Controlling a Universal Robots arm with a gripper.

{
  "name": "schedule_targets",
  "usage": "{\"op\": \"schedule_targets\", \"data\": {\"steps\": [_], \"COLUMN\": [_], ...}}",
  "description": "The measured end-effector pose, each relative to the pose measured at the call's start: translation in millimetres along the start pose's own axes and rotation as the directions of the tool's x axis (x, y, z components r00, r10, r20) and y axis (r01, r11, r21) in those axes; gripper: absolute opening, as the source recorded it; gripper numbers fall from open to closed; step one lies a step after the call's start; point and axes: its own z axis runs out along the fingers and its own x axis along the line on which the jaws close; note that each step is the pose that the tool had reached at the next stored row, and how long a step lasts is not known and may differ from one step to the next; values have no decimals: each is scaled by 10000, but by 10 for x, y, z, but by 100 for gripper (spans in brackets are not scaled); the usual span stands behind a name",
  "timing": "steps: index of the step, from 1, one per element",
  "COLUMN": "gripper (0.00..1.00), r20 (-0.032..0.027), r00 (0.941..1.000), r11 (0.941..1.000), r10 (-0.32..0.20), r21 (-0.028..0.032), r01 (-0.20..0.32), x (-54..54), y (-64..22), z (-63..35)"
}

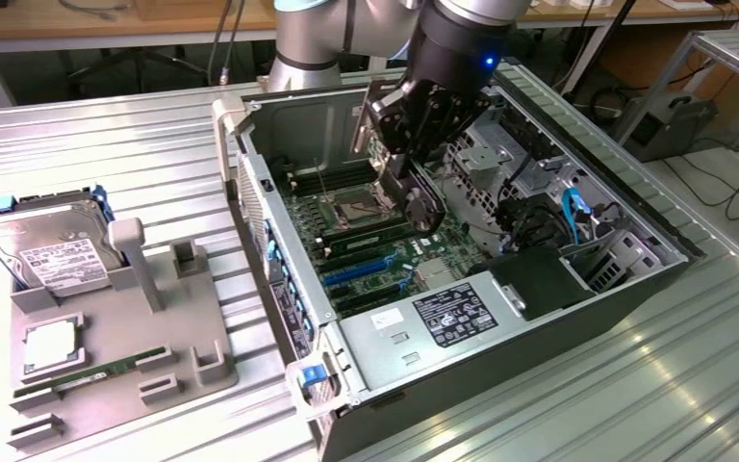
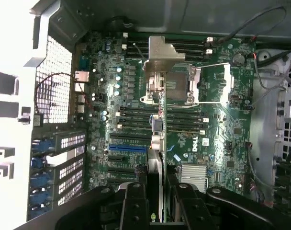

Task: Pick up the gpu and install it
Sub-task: 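Insert the gpu into the slot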

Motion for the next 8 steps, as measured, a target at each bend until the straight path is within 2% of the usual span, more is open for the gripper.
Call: {"op": "schedule_targets", "data": {"steps": [4,8], "gripper": [26,26], "r20": [-56,-129], "r00": [9974,9869], "r11": [9974,9869], "r10": [-717,-1610], "r21": [34,70], "r01": [717,1611], "x": [-1,-1], "y": [-1,-2], "z": [11,25]}}
